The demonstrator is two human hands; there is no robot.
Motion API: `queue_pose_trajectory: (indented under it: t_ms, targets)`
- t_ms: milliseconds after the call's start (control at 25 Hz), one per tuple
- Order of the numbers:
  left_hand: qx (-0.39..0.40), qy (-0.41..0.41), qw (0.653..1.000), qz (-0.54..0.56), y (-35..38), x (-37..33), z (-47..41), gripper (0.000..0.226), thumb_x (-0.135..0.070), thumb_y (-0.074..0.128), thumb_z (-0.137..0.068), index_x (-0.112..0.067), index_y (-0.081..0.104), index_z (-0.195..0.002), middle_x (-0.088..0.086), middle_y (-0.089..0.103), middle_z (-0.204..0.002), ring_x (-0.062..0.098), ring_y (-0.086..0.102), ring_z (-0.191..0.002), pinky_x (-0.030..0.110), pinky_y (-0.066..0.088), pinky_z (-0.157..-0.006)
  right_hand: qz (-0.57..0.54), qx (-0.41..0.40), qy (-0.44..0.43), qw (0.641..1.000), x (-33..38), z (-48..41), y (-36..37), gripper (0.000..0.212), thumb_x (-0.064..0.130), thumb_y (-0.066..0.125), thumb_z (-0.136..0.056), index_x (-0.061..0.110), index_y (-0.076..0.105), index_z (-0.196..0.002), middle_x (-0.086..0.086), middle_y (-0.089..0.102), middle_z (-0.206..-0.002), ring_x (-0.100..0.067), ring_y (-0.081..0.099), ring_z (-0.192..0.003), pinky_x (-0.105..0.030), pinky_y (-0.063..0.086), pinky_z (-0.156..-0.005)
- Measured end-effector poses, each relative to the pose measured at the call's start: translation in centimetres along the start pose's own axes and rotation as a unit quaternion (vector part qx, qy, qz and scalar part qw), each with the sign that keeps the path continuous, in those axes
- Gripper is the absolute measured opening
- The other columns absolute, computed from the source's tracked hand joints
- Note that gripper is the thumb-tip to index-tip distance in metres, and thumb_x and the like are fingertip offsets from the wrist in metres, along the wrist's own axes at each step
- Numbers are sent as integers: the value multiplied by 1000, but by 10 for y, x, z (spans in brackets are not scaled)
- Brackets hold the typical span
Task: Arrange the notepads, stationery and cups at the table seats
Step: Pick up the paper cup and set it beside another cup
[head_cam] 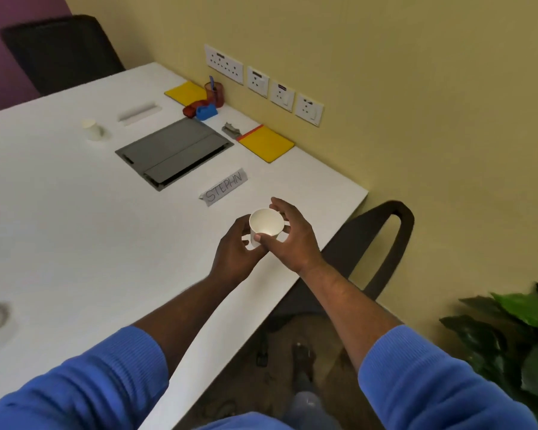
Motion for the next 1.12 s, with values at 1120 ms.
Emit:
queue_pose_trajectory:
  t_ms: [1120]
  targets:
    - [1,-144,902,-407,147,247,-207,79,-64,26,-102,-16,13,-163,7,-1,-171,26,-6,-158,53,4,-127,27,59,-8,998,-252,-319,61,81,28,87,-78,14,48,-147,-3,55,-145,-16,51,-132,-21,46,-100]
Point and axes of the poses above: each hand's wrist, its own z-axis away from the middle knuckle, its own y-axis out of the palm, x = y × z, the point moved 4 cm from there along -z, towards the middle knuckle
